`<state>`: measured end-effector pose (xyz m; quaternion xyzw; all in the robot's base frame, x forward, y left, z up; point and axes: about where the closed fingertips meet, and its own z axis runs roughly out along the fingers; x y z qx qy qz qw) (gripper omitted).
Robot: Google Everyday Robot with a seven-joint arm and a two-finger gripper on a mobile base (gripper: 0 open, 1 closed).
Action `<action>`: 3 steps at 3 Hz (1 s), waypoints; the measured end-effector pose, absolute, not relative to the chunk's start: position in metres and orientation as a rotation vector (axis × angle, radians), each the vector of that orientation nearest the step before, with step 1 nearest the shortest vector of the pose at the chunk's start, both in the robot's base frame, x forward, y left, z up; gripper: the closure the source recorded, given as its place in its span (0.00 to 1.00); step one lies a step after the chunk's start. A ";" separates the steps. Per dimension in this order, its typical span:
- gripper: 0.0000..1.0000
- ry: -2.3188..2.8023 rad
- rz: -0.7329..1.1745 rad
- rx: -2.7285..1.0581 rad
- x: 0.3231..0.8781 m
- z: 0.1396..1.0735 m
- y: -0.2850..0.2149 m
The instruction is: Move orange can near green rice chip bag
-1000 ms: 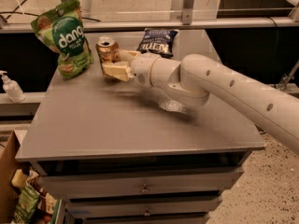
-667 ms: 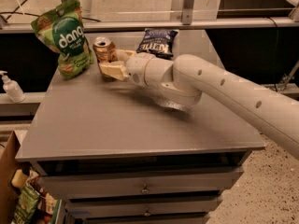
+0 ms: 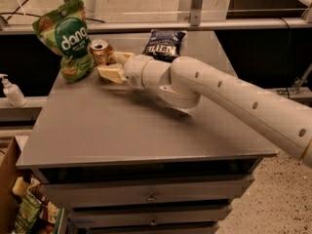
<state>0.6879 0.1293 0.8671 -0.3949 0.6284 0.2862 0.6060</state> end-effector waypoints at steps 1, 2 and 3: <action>0.84 1.464 0.650 -0.931 0.689 0.861 0.133; 0.61 1.475 0.649 -0.938 0.688 0.856 0.134; 0.38 1.480 0.659 -0.940 0.686 0.852 0.138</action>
Offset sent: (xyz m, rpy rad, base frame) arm 0.0003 -0.0004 -0.0186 -0.0434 0.0201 -0.0035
